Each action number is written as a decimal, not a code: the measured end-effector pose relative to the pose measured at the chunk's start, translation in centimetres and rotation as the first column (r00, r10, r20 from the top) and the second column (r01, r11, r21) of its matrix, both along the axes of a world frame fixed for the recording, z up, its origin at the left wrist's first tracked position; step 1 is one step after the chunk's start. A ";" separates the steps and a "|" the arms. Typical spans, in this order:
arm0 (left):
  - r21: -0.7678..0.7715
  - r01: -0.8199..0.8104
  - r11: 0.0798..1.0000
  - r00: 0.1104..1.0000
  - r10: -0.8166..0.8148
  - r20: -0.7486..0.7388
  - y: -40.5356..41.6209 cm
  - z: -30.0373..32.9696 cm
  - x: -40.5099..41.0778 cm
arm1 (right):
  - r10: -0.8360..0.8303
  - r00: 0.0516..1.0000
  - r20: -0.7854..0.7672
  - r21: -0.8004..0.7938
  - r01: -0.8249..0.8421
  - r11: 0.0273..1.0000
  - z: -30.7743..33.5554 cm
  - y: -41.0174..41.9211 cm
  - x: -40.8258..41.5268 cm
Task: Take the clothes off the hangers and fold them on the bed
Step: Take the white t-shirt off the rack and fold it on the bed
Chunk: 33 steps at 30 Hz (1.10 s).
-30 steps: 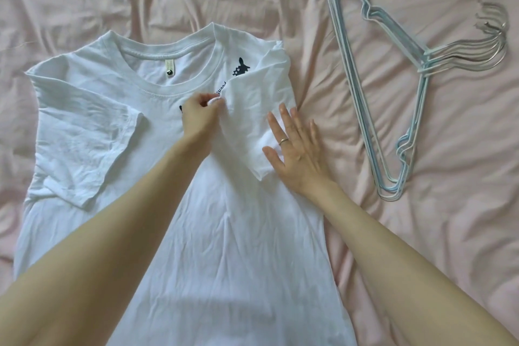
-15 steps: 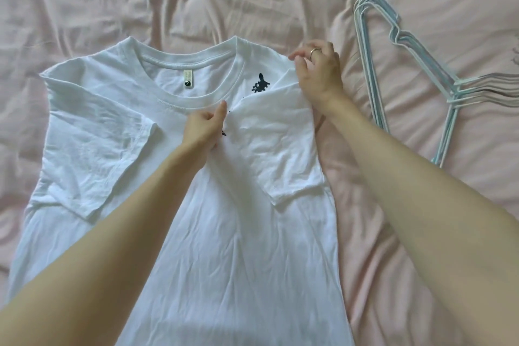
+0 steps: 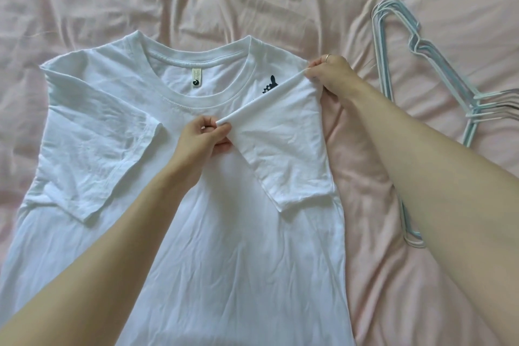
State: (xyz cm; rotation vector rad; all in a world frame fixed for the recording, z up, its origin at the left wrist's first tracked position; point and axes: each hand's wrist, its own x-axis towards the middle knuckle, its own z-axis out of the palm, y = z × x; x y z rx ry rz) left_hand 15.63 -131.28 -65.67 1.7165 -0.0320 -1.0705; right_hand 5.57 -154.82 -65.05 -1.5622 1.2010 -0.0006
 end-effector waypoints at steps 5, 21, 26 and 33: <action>0.025 -0.114 0.993 0.992 0.115 -0.057 -0.5 -0.6 0.1 | -0.058 0.996 -0.074 -0.415 0.022 0.910 -0.7 1.8 -0.7; 0.183 0.068 0.981 0.886 -0.143 0.441 6.0 0.2 -5.1 | 0.314 0.811 -0.493 -0.600 -0.579 0.552 -3.1 22.7 -9.0; 0.262 0.238 0.935 0.787 -0.344 0.512 12.1 1.3 -8.4 | 0.321 0.759 -0.567 -0.455 -0.613 0.646 -1.1 27.7 -11.3; 0.395 0.194 0.898 0.556 -0.432 0.710 23.8 3.4 -8.8 | 0.353 0.746 -0.564 -0.359 -0.606 0.710 1.2 37.1 -14.7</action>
